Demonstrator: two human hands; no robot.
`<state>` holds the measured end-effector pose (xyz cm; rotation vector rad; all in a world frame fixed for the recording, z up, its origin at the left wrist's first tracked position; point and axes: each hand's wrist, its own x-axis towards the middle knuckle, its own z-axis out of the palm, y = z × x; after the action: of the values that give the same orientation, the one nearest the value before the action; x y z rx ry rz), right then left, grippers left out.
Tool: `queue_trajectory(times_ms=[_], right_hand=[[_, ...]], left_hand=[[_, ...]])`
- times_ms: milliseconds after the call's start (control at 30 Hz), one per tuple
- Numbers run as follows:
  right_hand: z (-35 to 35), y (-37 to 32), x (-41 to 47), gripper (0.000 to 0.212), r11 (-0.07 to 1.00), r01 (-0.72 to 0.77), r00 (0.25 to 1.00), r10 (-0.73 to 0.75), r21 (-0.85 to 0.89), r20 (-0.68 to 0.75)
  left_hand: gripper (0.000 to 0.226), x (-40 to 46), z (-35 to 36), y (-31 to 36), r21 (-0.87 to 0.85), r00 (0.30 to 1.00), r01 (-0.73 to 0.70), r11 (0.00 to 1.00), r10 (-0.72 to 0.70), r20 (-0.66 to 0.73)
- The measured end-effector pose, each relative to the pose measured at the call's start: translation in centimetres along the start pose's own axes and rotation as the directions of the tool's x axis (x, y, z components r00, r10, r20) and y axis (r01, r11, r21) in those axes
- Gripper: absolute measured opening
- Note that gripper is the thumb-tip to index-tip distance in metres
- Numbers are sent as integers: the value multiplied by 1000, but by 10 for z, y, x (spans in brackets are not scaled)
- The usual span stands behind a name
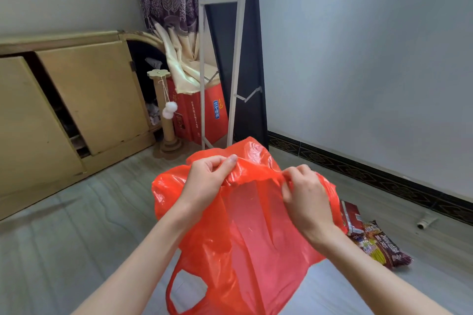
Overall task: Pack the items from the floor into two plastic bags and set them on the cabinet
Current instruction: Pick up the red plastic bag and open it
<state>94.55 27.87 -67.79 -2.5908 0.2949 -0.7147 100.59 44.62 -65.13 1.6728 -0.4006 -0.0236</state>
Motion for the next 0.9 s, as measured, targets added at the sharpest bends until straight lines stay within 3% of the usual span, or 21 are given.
queue_trajectory(times_ms=[133, 233, 300, 367, 433, 500, 567, 700, 800, 900], right_hand=[[-16, 18, 17, 13, 959, -63, 997, 73, 278, -29], [-22, 22, 22, 17, 873, -102, 994, 68, 478, 87], [-25, 19, 23, 26, 796, -142, 985, 57, 588, 161], [-26, 16, 25, 30, 764, -145, 983, 42, 629, 176], [-26, 11, 23, 33, 763, -130, 982, 8, 634, 191], [-25, 4, 21, 34, 731, -138, 976, -15, 668, 218], [-27, -2, 20, 32, 672, -155, 975, -14, 724, 222], [-31, 2, 19, 16, 795, -63, 994, -3, 603, 109], [-30, 7, 13, 10, 870, -2, 1000, 6, 492, -7], [-31, 6, 8, 9, 913, 172, 978, -114, 371, -174]], left_hand=[[33, 0, -11, -5, 202, 996, -55, 978, 39, 84], [22, 2, -17, -14, 387, 999, -12, 922, -3, 37], [13, 2, -17, -17, 616, 996, 0, 788, 52, -66], [25, -3, -10, -14, 751, 965, -80, 655, 241, -108], [45, -11, 2, -5, 703, 903, -342, 623, 424, 63], [51, -20, 20, 0, 600, 820, -561, 570, 482, 309], [42, -27, 35, -1, 503, 789, -615, 608, 466, 402], [15, -19, 35, -3, 512, 863, -496, 701, 465, 198], [7, -10, 23, -9, 579, 938, -292, 761, 348, 15], [9, -5, 14, -14, 619, 958, -104, 779, 246, -149]])
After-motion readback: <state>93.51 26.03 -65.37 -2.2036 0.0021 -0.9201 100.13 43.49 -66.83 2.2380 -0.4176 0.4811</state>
